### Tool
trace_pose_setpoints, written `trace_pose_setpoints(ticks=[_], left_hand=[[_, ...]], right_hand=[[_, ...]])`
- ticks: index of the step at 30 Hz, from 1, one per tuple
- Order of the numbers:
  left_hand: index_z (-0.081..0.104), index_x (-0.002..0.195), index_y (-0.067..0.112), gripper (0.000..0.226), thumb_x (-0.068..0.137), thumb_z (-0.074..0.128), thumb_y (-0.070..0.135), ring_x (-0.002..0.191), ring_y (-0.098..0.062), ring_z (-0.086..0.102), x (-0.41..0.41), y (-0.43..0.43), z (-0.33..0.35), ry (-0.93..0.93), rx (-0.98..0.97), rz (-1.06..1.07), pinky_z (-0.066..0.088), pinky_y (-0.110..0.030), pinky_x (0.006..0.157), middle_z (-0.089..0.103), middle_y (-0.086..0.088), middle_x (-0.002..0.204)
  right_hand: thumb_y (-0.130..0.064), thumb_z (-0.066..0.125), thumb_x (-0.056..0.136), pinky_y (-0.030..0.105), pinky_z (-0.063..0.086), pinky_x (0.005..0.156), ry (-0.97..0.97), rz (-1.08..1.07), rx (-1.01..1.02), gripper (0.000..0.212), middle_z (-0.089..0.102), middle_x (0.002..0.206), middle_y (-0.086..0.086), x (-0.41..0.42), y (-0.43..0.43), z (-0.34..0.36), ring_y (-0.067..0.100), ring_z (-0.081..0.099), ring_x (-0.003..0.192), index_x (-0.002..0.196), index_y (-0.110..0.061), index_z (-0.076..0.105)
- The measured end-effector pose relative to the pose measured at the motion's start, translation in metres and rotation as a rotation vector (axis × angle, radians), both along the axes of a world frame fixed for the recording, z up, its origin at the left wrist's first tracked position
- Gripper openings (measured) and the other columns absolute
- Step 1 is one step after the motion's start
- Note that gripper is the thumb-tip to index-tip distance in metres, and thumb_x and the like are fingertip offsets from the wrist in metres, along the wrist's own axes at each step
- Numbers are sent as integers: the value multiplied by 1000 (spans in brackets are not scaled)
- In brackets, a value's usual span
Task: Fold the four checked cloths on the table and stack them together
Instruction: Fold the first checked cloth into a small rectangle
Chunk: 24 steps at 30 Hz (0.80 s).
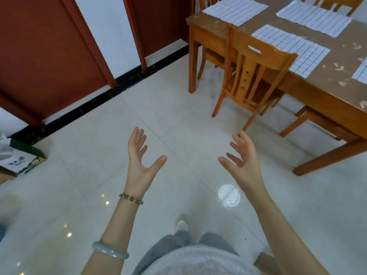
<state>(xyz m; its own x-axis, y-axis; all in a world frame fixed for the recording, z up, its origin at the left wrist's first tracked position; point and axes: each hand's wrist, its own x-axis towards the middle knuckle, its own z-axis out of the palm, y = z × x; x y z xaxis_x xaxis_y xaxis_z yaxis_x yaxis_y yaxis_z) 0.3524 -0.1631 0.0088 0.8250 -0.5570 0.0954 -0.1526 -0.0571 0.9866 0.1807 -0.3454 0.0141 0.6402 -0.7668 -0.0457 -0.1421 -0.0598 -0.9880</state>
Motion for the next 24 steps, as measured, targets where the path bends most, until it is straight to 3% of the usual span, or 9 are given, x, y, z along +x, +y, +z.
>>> trace_pose_setpoints(ticks=[3, 8, 14, 20, 24], left_hand=[[18, 149, 27, 95, 71, 72, 34, 137, -4, 34, 48, -25, 2, -9, -9, -7, 31, -35, 114, 31, 11, 150], [18, 148, 26, 91, 75, 71, 18, 136, -3, 34, 119, -72, -3, 5, -11, 8, 31, -37, 114, 30, 10, 150], [18, 149, 25, 94, 75, 75, 19, 136, -2, 34, 217, -139, -16, 26, -7, 46, 30, -39, 115, 30, 9, 151], [19, 147, 29, 92, 76, 76, 16, 135, 0, 34, 319, -225, -7, 33, -7, 88, 29, -38, 115, 31, 15, 148], [18, 148, 26, 93, 73, 71, 19, 135, 0, 34, 374, -268, 0, 39, -3, 117, 29, -38, 115, 31, 16, 147]], right_hand=[[-12, 75, 80, 21, 48, 97, -7, 3, -2, 80, 42, 144, -8, 50, -25, 2, 1, 46, 126, 141, -37, 29], [-15, 76, 80, 24, 48, 97, 6, 16, -22, 80, 42, 144, -7, 131, -75, -1, 4, 46, 126, 141, -37, 29], [-17, 75, 81, 23, 46, 98, 49, 39, -48, 81, 40, 145, -7, 235, -156, -14, 6, 45, 126, 144, -34, 27], [-17, 75, 81, 10, 45, 88, 54, 53, -111, 81, 38, 147, -5, 349, -261, -6, 2, 42, 125, 144, -31, 26], [-18, 73, 81, 24, 47, 97, 50, 94, -124, 80, 39, 146, -1, 415, -314, 1, 8, 43, 127, 144, -31, 26]])
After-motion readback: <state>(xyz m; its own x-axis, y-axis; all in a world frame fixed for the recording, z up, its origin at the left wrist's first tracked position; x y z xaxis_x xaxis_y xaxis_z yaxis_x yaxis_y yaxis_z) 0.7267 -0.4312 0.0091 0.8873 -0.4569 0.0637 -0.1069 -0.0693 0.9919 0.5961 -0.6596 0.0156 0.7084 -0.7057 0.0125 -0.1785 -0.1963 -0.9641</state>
